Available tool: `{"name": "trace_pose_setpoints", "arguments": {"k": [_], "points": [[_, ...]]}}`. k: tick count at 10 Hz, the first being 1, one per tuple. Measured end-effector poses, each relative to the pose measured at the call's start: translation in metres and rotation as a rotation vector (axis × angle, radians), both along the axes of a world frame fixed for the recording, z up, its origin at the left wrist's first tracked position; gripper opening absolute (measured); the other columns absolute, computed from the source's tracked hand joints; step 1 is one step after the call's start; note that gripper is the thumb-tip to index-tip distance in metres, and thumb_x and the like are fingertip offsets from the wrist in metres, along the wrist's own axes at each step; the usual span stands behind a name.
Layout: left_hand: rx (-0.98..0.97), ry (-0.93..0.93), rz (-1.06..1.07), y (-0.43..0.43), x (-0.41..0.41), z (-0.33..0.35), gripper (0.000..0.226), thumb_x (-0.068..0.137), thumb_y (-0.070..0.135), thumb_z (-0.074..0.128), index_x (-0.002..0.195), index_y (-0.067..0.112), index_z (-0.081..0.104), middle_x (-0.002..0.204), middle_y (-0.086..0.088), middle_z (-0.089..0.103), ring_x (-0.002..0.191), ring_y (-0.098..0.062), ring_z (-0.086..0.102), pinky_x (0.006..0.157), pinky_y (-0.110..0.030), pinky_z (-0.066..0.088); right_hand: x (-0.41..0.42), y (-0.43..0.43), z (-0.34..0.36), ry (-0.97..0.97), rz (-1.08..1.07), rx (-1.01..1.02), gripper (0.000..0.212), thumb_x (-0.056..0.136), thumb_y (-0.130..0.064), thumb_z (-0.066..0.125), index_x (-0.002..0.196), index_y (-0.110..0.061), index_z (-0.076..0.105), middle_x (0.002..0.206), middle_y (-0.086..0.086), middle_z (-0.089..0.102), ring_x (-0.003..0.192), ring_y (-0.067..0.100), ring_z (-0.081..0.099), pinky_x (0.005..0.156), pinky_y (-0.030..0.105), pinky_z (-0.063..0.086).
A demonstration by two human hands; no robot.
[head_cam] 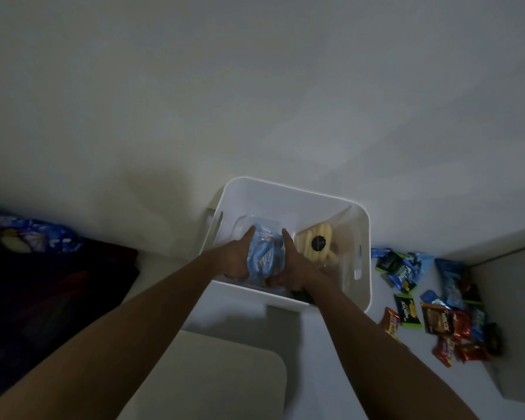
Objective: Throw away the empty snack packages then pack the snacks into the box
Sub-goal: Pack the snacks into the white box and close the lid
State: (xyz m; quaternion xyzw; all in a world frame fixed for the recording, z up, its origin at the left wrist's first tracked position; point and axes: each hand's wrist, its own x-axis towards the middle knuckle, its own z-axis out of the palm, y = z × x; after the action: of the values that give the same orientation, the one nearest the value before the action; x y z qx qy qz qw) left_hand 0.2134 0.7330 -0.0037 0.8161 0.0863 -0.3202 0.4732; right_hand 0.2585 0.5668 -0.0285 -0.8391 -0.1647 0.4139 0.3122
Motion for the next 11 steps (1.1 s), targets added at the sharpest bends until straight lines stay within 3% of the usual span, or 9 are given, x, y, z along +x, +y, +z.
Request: {"name": "trace_pose_setpoints", "arguments": {"k": [1,2,3,4,5,6,9,11], "points": [[0.560,-0.088,-0.272,0.005,-0.001,-0.006,0.103,0.083,0.031,0.074,0.155,0.025,-0.001,0.151,-0.015,0.033,0.124,-0.033,0.052,0.098,-0.034,0.048,0.001,0.003,0.001,-0.039,0.062,-0.030,0.125,0.079,-0.011,0.081,0.152,-0.015,-0.020,0.160,0.014,0.027,0.145,0.027,0.033,0.122,0.049,0.018],[0.666,-0.208,-0.129,0.005,-0.009,0.003,0.100,0.079,0.028,0.076,0.155,0.023,0.010,0.153,-0.019,0.024,0.124,-0.037,0.053,0.097,-0.042,0.049,-0.002,0.006,0.004,-0.078,-0.012,-0.059,0.129,0.075,-0.017,0.085,0.155,-0.023,-0.016,0.156,0.014,0.035,0.136,0.030,0.045,0.112,0.039,0.038],[0.791,-0.621,-0.030,0.008,-0.018,0.022,0.076,0.080,0.027,0.076,0.146,0.018,0.040,0.147,-0.013,0.045,0.125,-0.033,0.054,0.099,-0.042,0.048,-0.002,0.012,0.003,-0.076,0.057,-0.043,0.134,0.076,-0.011,0.084,0.150,-0.005,-0.028,0.155,0.013,0.038,0.138,0.027,0.044,0.115,0.031,0.024],[0.852,-0.780,0.029,0.021,-0.021,0.022,0.067,0.077,0.029,0.080,0.136,0.013,0.054,0.148,-0.017,0.045,0.139,-0.036,0.040,0.110,-0.046,0.037,-0.004,0.022,0.004,-0.096,0.078,-0.027,0.137,0.075,-0.012,0.086,0.147,-0.003,-0.030,0.152,0.015,0.042,0.137,0.030,0.046,0.119,0.036,0.025],[0.797,-0.711,0.074,0.023,-0.023,0.011,0.065,0.082,0.026,0.077,0.139,0.011,0.050,0.157,-0.019,0.030,0.148,-0.036,0.020,0.113,-0.046,0.033,-0.006,0.032,0.002,-0.097,0.097,-0.024,0.141,0.072,-0.017,0.088,0.149,-0.007,-0.031,0.153,0.015,0.042,0.136,0.032,0.047,0.117,0.042,0.031],[0.808,-0.744,0.085,0.021,-0.024,0.000,0.063,0.081,0.024,0.077,0.137,0.010,0.051,0.157,-0.020,0.028,0.149,-0.037,0.017,0.114,-0.046,0.033,-0.007,0.036,0.003,-0.089,0.102,-0.021,0.143,0.071,-0.021,0.088,0.149,-0.009,-0.031,0.157,0.014,0.035,0.137,0.031,0.045,0.117,0.042,0.032],[0.842,-0.745,0.057,0.021,-0.025,0.007,0.059,0.078,0.025,0.079,0.130,0.009,0.056,0.152,-0.025,0.036,0.146,-0.042,0.025,0.114,-0.049,0.032,-0.009,0.023,0.012,-0.115,0.027,0.079,0.140,0.071,-0.022,0.089,0.152,-0.012,-0.025,0.159,0.013,0.032,0.141,0.030,0.042,0.116,0.039,0.034],[0.819,-0.747,0.044,0.003,-0.029,0.031,0.061,0.068,0.025,0.085,0.120,0.003,0.063,0.141,-0.031,0.047,0.134,-0.051,0.041,0.103,-0.061,0.042,-0.009,-0.010,0.045,-0.227,-0.111,0.081,0.125,0.075,-0.035,0.086,0.158,-0.014,-0.005,0.160,0.009,0.031,0.143,0.029,0.038,0.109,0.032,0.035]]}}
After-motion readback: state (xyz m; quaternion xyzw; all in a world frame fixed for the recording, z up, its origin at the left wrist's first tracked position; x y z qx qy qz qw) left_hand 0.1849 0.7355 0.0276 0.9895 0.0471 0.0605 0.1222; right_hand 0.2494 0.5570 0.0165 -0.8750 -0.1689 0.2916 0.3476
